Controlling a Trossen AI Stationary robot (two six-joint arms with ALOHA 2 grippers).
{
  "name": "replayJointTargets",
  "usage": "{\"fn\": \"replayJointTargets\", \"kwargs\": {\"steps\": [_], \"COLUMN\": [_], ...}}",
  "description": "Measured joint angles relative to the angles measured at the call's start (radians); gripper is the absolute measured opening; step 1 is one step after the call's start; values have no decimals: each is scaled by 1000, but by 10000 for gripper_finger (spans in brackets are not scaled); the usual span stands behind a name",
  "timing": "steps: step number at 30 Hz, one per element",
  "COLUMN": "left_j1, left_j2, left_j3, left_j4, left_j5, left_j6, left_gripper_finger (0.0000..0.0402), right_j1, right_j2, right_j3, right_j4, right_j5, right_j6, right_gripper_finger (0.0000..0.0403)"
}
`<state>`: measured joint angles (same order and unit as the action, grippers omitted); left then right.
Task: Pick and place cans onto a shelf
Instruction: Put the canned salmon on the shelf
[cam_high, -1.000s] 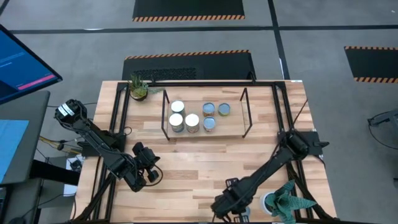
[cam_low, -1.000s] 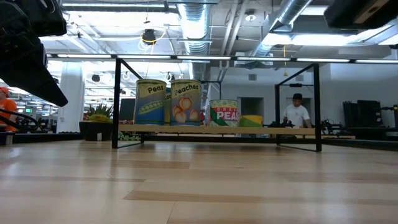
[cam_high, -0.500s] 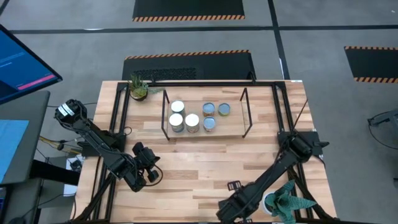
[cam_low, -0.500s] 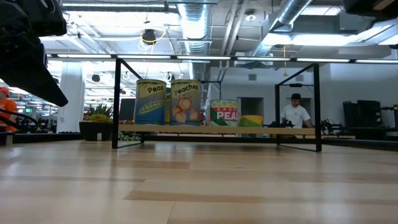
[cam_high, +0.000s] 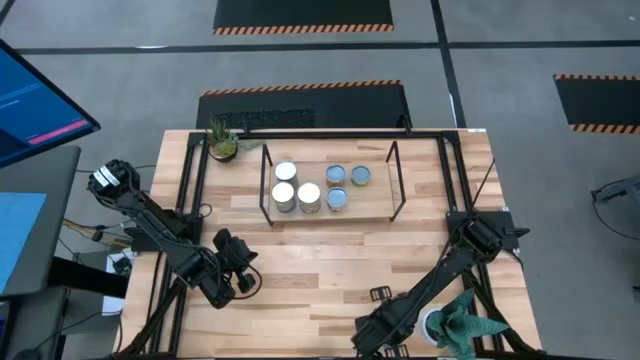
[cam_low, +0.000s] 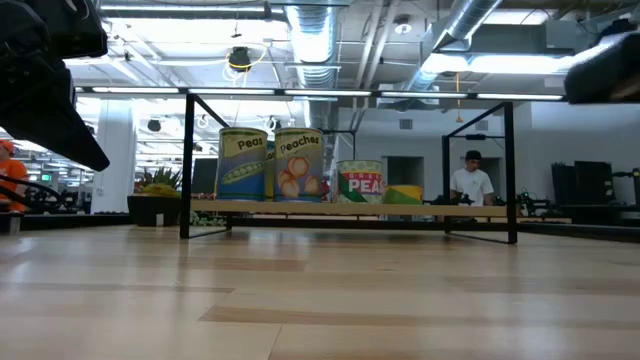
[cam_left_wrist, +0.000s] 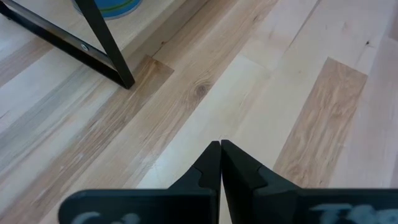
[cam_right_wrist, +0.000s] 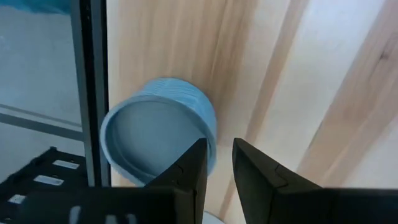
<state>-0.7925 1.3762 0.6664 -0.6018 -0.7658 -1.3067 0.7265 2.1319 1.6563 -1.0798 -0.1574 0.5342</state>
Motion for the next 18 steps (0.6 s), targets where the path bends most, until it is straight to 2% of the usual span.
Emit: {"fn": "replayJointTargets", "kwargs": {"steps": [10,12,16,18], "left_j1": [0,0,0,0], "left_j2": [0,0,0,0], "left_j3": [0,0,0,0], "left_j4": [9,12,13,13], "left_j5": [0,0,0,0], "left_j6": [3,5,5,5], "left_gripper_finger": [0,0,0,0], "right_j1": [3,-3,-13,-21], "right_j2": [-4,-3,-4,-3], "right_j3": [-66,-66,-66,-66], "right_j4": [82,79,64,57], "right_j5": [-2,-2,-4,-4], "right_j6": [93,119,98,61], "right_gripper_finger": [98,81,17,14]}}
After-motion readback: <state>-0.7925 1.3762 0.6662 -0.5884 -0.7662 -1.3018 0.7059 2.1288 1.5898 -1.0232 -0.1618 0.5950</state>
